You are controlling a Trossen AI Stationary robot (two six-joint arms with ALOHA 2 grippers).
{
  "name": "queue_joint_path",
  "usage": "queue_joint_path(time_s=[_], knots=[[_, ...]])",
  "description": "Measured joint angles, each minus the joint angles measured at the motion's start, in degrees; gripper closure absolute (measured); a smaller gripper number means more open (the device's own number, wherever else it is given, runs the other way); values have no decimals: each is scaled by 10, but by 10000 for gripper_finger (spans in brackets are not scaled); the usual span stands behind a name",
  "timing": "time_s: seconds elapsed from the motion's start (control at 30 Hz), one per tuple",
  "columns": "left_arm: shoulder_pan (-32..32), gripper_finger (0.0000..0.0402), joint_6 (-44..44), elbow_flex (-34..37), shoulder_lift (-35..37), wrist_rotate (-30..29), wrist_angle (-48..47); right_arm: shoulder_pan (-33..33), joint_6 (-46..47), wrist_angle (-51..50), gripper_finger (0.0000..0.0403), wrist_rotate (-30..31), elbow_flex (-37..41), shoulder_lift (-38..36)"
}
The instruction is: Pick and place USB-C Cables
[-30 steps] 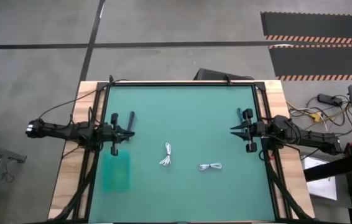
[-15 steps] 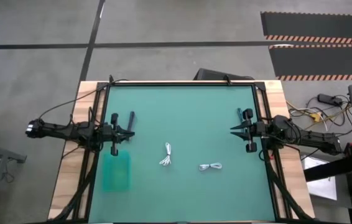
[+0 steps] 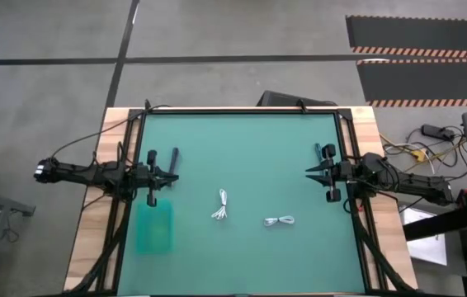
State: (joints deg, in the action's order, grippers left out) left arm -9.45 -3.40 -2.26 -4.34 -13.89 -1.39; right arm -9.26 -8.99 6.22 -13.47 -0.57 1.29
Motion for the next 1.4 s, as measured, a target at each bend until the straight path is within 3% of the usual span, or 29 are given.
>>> queue_joint_path(time_s=[1.0, 1.4], knots=[[0, 398, 0, 0, 0, 0, 3, 0, 0, 0, 339, 0, 0, 0], [0, 398, 1, 0, 0, 0, 174, 0, 0, 0, 339, 0, 0, 0]])
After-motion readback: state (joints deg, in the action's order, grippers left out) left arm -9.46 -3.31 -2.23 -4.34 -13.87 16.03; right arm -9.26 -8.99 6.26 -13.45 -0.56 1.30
